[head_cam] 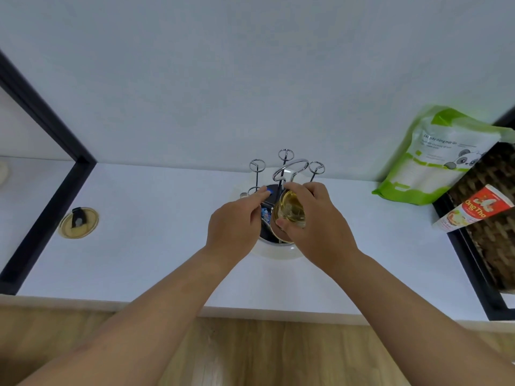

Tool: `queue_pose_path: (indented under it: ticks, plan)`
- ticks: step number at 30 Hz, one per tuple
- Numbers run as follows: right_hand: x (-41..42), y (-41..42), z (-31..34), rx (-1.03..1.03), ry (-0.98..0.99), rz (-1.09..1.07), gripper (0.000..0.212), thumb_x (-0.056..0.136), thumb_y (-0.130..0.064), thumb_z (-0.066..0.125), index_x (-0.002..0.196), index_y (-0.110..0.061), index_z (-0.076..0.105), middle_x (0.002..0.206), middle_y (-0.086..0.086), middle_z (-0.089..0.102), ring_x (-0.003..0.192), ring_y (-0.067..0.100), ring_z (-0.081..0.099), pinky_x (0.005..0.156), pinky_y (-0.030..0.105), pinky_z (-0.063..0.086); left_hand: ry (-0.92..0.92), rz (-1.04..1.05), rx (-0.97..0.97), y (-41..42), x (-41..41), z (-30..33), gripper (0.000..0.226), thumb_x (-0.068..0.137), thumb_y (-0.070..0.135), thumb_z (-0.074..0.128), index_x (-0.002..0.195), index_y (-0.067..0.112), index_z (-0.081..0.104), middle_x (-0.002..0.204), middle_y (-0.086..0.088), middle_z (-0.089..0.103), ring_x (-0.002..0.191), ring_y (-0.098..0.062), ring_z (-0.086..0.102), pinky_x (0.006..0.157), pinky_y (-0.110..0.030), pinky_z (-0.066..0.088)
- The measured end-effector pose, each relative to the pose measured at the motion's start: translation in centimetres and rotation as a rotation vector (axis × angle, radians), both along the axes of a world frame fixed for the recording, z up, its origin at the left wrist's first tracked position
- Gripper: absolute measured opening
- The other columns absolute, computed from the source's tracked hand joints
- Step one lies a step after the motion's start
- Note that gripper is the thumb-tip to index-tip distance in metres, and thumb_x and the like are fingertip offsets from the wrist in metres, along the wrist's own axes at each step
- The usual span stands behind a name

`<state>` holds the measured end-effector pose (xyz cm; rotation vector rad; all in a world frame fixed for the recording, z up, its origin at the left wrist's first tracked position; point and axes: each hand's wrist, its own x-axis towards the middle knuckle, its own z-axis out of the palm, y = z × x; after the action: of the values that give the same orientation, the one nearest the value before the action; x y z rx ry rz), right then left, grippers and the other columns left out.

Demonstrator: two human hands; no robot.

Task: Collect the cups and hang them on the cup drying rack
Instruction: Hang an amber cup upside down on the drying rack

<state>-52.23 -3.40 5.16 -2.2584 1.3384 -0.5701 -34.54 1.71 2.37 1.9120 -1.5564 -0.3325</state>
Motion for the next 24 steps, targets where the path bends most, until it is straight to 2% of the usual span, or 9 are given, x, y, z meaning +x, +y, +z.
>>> queue_pose_path:
  ticks: [4,10,14,18,20,22,24]
  plan:
    - [0.2,0.1,-0.9,0.0,0.032,0.008,0.069,0.088,-0.034,0.079,0.15,-0.03,0.048,0.142,-0.005,0.044,0.11,0.02,0.061,0.078,0.036,0.057,-0.017,0.005,-0.001,0.1,0.0,-0.1,0.041,0.099,0.015,0.05,0.133,0.033,0.064,0.137,0.026,0.059,0.089,-0.013,0.067,0.067,-0.025,0.047]
    - [0.3,-0.1,-2.0,0.025,0.067,0.01,0.069,0.09,-0.035,0.078,0.151,-0.029,0.047,0.146,-0.002,0.044,0.116,0.024,0.061,0.083,0.042,0.06,-0.021,-0.015,-0.008,0.0,0.2,-0.4,0.041,0.1,0.015,0.05,0.135,0.03,0.064,0.139,0.024,0.058,0.082,-0.012,0.066,0.063,-0.022,0.043]
    - [0.4,-0.1,-2.6,0.035,0.087,0.008,0.071,0.09,-0.036,0.078,0.152,-0.029,0.045,0.147,-0.001,0.042,0.119,0.024,0.059,0.085,0.041,0.059,-0.022,-0.027,-0.011,0.2,0.2,-0.8,0.041,0.1,0.015,0.05,0.136,0.031,0.063,0.139,0.024,0.057,0.064,-0.008,0.053,0.058,-0.023,0.041]
    - [0.8,0.0,-2.8,0.038,0.091,0.007,0.073,0.089,-0.039,0.079,0.152,-0.03,0.044,0.144,-0.001,0.044,0.116,0.024,0.06,0.083,0.041,0.06,-0.037,-0.037,-0.016,0.3,0.3,-0.9,0.041,0.101,0.016,0.051,0.138,0.031,0.062,0.134,0.02,0.064,0.059,-0.007,0.046,0.054,-0.018,0.036]
    - [0.8,0.0,-2.8,0.037,0.097,0.01,0.074,0.089,-0.04,0.079,0.152,-0.03,0.044,0.143,-0.002,0.044,0.114,0.024,0.06,0.082,0.041,0.06,-0.04,-0.044,-0.018,0.3,0.3,-0.9,0.041,0.101,0.017,0.051,0.139,0.03,0.061,0.136,0.019,0.063,0.061,-0.006,0.047,0.055,-0.019,0.04]
    - [0.9,0.0,-2.8,0.035,0.104,0.012,0.075,0.088,-0.041,0.08,0.152,-0.031,0.044,0.142,-0.002,0.045,0.113,0.024,0.06,0.082,0.041,0.06,-0.034,-0.046,-0.016,0.3,0.3,-0.9,0.041,0.101,0.017,0.051,0.139,0.031,0.061,0.14,0.02,0.058,0.062,-0.006,0.05,0.058,-0.026,0.049]
    - [0.9,-0.1,-2.8,0.034,0.107,0.01,0.076,0.086,-0.042,0.081,0.152,-0.031,0.044,0.141,-0.003,0.046,0.113,0.023,0.06,0.082,0.039,0.059,-0.023,-0.042,-0.015,0.3,0.3,-0.9,0.042,0.101,0.017,0.051,0.139,0.031,0.061,0.143,0.023,0.054,0.064,-0.006,0.051,0.061,-0.027,0.051]
